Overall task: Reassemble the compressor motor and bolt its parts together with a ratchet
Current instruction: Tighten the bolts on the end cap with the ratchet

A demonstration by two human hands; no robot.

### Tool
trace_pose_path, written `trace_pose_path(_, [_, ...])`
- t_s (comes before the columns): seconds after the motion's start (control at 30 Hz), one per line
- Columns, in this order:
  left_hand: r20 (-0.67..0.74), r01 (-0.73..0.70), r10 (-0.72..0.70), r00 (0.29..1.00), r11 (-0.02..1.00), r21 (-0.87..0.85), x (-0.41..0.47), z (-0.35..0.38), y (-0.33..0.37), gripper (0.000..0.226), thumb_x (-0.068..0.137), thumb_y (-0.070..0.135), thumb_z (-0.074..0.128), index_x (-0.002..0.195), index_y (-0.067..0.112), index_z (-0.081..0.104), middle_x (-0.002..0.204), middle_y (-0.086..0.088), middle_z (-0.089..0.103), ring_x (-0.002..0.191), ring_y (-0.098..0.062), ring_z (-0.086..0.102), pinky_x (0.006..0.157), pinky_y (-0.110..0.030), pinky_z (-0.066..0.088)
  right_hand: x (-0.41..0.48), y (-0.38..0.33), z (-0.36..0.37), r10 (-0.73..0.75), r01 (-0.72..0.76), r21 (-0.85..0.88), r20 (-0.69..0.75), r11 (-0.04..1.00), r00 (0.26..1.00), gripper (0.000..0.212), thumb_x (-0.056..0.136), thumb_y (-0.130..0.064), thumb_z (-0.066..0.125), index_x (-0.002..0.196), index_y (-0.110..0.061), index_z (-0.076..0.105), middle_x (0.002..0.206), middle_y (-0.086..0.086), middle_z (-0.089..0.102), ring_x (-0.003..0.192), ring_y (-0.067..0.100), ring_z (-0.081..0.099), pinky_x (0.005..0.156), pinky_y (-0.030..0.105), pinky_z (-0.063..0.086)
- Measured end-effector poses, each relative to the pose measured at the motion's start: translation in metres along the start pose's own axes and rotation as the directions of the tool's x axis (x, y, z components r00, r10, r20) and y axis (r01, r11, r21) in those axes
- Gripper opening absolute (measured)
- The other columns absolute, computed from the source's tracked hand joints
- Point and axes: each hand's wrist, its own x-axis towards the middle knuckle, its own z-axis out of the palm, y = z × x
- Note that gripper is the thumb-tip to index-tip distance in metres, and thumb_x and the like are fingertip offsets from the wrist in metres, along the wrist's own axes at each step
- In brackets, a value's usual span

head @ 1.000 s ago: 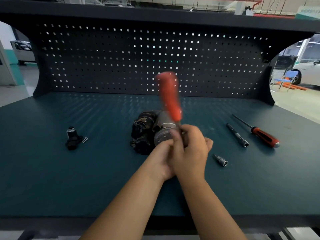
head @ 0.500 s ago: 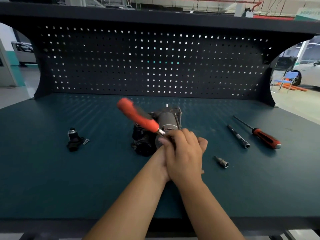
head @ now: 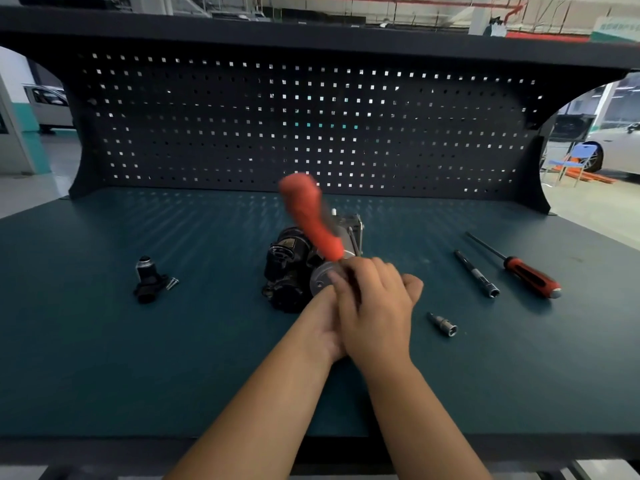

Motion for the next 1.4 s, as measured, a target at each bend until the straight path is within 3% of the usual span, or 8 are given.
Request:
trace_pose_path(0.13, [-0.037,0.037,-0.034,0.999,0.996,0.085,0.0,-0.003,0.001,0.021,0.088,0.015,0.048,0.091,0.002,0.064,0.085,-0.013,0.067,0.082,-0.022,0.065,0.082,-0.031,0.05,0.005,0.0,-0.002,0.245,-0.235,0.088,-0.126,0.968,0.961,0.024,0.09,-0.033,0.049,0.077,-0.014,0.056,0.065,-0.005,0.056,0.068,0.009,0.055,0.073,0.036,0.029])
trace_pose_path(0.27, [-0.067,0.158,-0.149,0.987,0.972,0.174,-0.004,-0.005,0.002,0.03,0.095,0.033,0.038,0.111,0.016,0.057,0.104,-0.008,0.062,0.089,-0.026,0.059,0.098,-0.044,0.034,0.01,0.018,-0.01,0.613,-0.556,0.286,-0.182,0.781,0.768,0.025,0.088,-0.036,0.044,0.073,-0.016,0.042,0.059,-0.014,0.044,0.067,0.031,0.05,0.074,0.047,0.042])
trace_pose_path(0.43, [-0.067,0.108,-0.099,0.993,0.984,0.144,0.0,-0.005,0.0,0.024,0.092,0.024,0.049,0.086,0.009,0.067,0.088,-0.007,0.066,0.08,-0.021,0.064,0.089,-0.035,0.047,0.006,0.007,-0.007,0.315,-0.288,0.184,-0.144,0.94,0.938,0.025,0.088,-0.034,0.049,0.068,-0.027,0.036,0.058,-0.018,0.04,0.071,-0.01,0.046,0.07,0.036,0.031])
trace_pose_path(0.57, [0.019,0.066,-0.066,0.998,0.998,0.005,-0.006,0.001,0.0,0.019,0.067,0.015,0.061,0.059,0.001,0.07,0.065,-0.01,0.067,0.059,-0.019,0.068,0.055,-0.024,0.056,0.0,0.002,0.002,-0.015,0.015,-0.005,0.005,1.0,1.0,0.026,0.088,-0.034,0.049,0.08,-0.014,0.062,0.072,-0.005,0.061,0.069,0.015,0.054,0.073,0.035,0.03])
trace_pose_path(0.83, [-0.069,0.15,-0.139,0.988,0.968,0.2,-0.004,-0.006,0.0,0.041,0.097,0.04,0.034,0.118,0.016,0.06,0.102,-0.007,0.067,0.084,-0.024,0.064,0.086,-0.039,0.041,0.009,0.023,-0.009,0.614,-0.533,0.336,-0.214,0.777,0.76,0.026,0.093,-0.032,0.046,0.075,-0.014,0.044,0.06,-0.013,0.046,0.058,0.014,0.046,0.062,0.031,0.028])
trace_pose_path(0.97, [-0.068,0.152,-0.141,0.988,0.967,0.205,-0.001,-0.005,-0.001,0.032,0.096,0.036,0.041,0.103,0.012,0.061,0.098,-0.006,0.063,0.089,-0.022,0.06,0.09,-0.036,0.042,0.007,0.013,-0.007,0.457,-0.414,0.249,-0.15,0.876,0.877,0.027,0.092,-0.032,0.051,0.071,-0.02,0.04,0.058,-0.012,0.044,0.062,0.023,0.048,0.069,0.035,0.032])
trace_pose_path(1.13, [0.059,0.095,-0.097,0.994,0.995,0.04,-0.008,0.001,-0.004,0.013,0.063,0.015,0.068,0.064,0.002,0.069,0.066,-0.008,0.066,0.06,-0.017,0.068,0.058,-0.02,0.055,0.001,-0.003,0.0,0.021,-0.021,-0.041,-0.003,0.999,1.0,0.024,0.086,-0.031,0.048,0.074,-0.014,0.059,0.068,-0.005,0.058,0.063,0.018,0.051,0.07,0.032,0.024])
trace_pose_path(1.4, [-0.115,0.153,-0.135,0.984,0.973,0.175,0.001,-0.006,-0.003,0.035,0.099,0.04,0.035,0.103,0.016,0.06,0.098,-0.007,0.063,0.089,-0.023,0.057,0.086,-0.037,0.038,0.01,0.017,-0.011,0.582,-0.511,0.332,-0.164,0.793,0.797,0.025,0.088,-0.035,0.046,0.068,-0.022,0.039,0.056,-0.013,0.045,0.056,0.013,0.046,0.066,0.038,0.038])
